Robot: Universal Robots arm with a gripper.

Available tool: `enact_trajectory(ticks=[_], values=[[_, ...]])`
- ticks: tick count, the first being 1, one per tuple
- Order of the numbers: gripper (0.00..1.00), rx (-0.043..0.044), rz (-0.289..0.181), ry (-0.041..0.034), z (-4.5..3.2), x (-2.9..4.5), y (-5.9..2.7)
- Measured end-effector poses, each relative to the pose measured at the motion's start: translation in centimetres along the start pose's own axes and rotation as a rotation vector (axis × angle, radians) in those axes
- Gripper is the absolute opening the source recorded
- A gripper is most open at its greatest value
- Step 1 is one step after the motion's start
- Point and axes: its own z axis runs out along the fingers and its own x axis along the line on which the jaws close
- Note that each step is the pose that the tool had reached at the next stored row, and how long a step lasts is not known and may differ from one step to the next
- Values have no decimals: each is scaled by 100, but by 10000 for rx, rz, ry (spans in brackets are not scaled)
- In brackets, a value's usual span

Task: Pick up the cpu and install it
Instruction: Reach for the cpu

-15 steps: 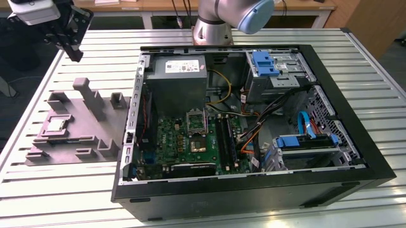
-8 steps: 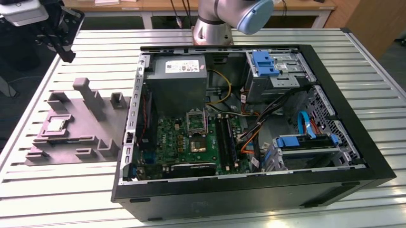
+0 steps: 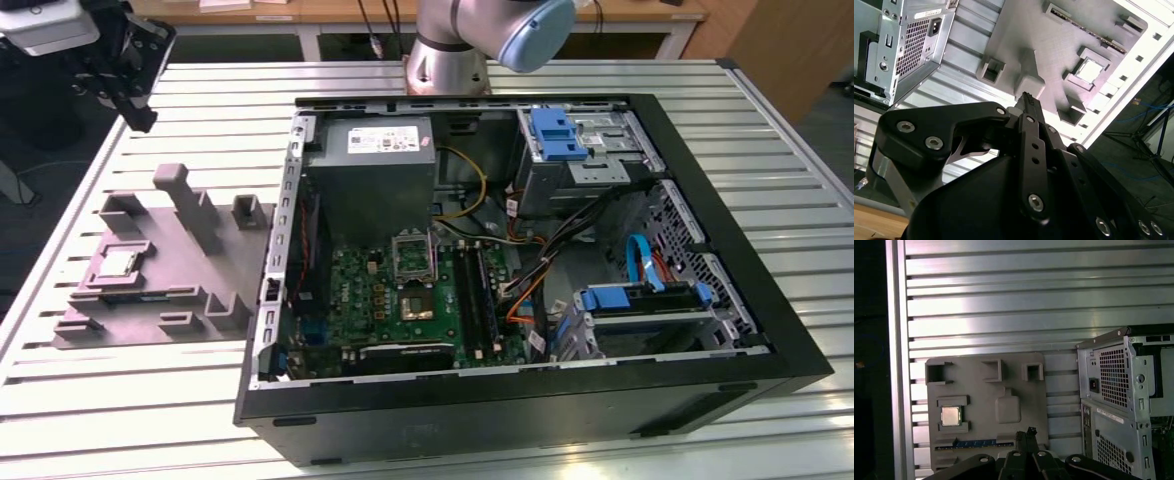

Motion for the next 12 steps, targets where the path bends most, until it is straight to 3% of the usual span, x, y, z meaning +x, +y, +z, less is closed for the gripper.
enact_trajectory(ticks=[12], values=[[11,0,-1,0,0,62,-5]])
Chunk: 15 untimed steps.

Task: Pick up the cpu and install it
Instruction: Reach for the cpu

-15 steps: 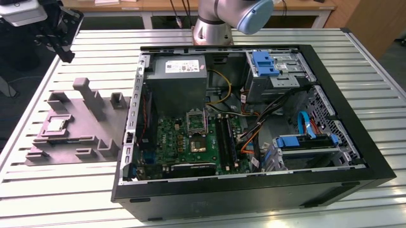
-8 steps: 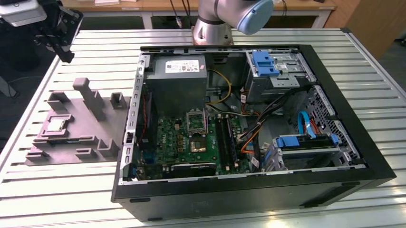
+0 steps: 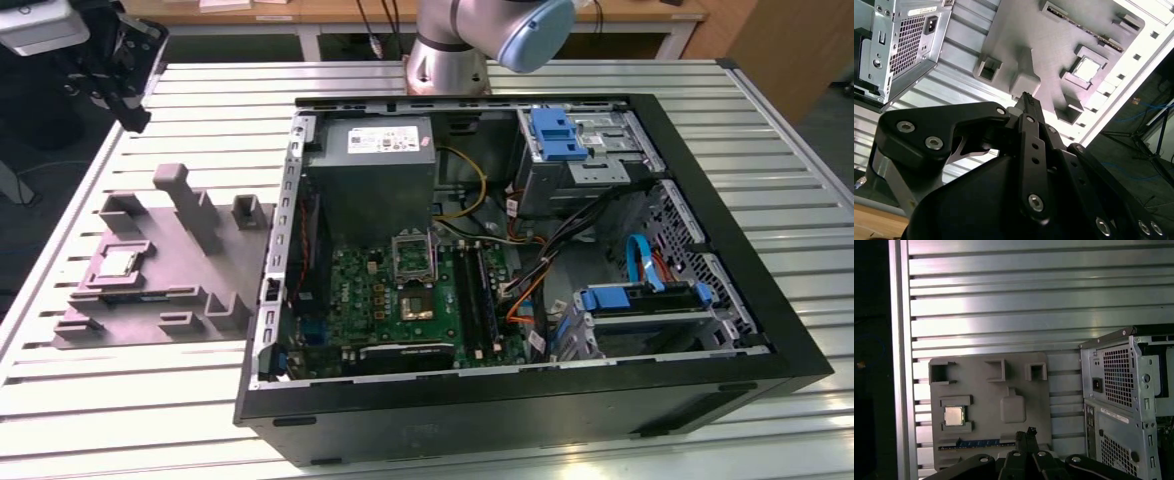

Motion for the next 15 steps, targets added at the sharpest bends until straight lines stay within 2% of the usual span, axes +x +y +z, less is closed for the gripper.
enact_trajectory(ticks=[15], values=[[11,0,0,0,1,69,-5]])
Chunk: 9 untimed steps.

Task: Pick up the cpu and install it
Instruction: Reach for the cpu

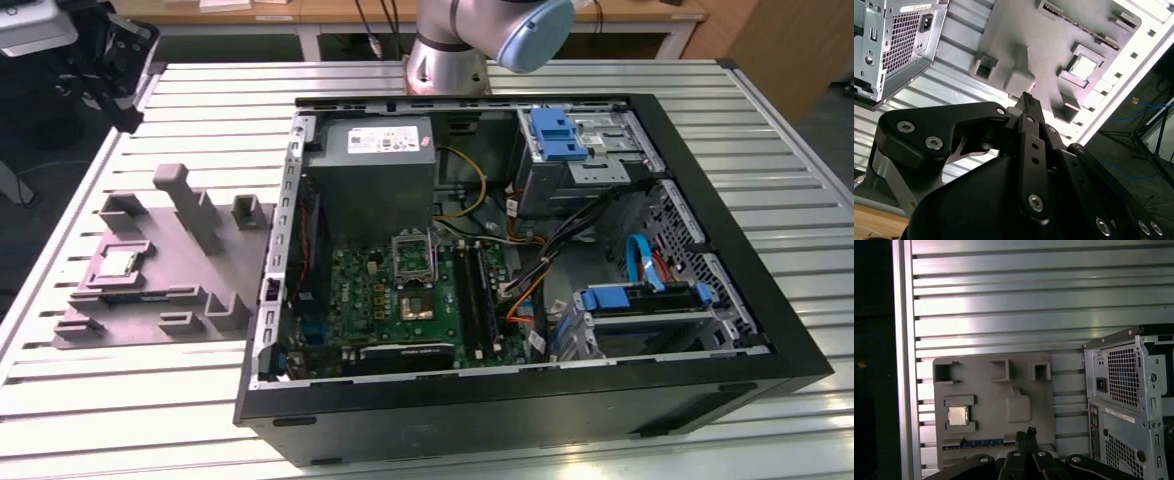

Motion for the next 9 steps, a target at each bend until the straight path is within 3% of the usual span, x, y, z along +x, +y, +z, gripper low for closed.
enact_trajectory(ticks=[9], values=[[11,0,0,1,1,125,-8]])
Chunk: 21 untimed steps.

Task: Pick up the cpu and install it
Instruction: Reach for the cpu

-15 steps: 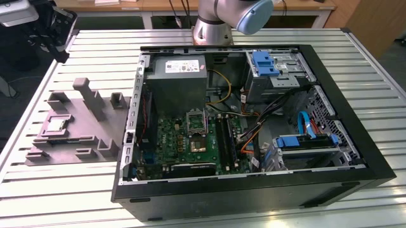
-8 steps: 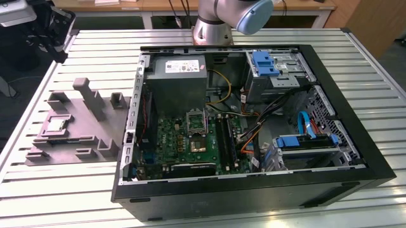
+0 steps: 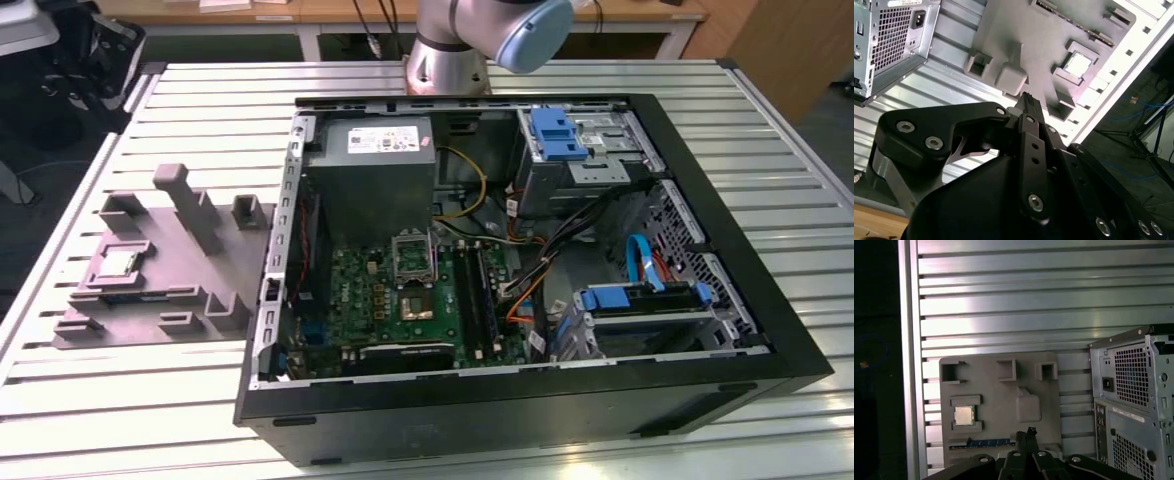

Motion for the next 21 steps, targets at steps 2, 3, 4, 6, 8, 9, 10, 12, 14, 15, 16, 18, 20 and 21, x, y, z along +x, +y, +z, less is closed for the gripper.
enact_trajectory(ticks=[2,3,4,6,8,9,10,12,14,15,16,18,20,21], values=[[11,-1,0,1,2,45,-2],[11,0,0,3,4,68,-3],[11,0,0,6,5,93,-3],[11,1,0,16,10,144,-5],[11,2,1,30,13,198,-6],[11,3,-6,41,16,220,-6],[11,3,-31,49,20,232,-7],[11,3,-99,66,26,250,-7],[11,2,-179,83,31,266,-8],[11,3,-192,91,33,281,-7],[11,2,-192,92,35,300,-7],[11,3,-192,96,37,346,-8],[11,4,-192,101,39,410,-11],[11,3,-192,101,41,442,-13]])
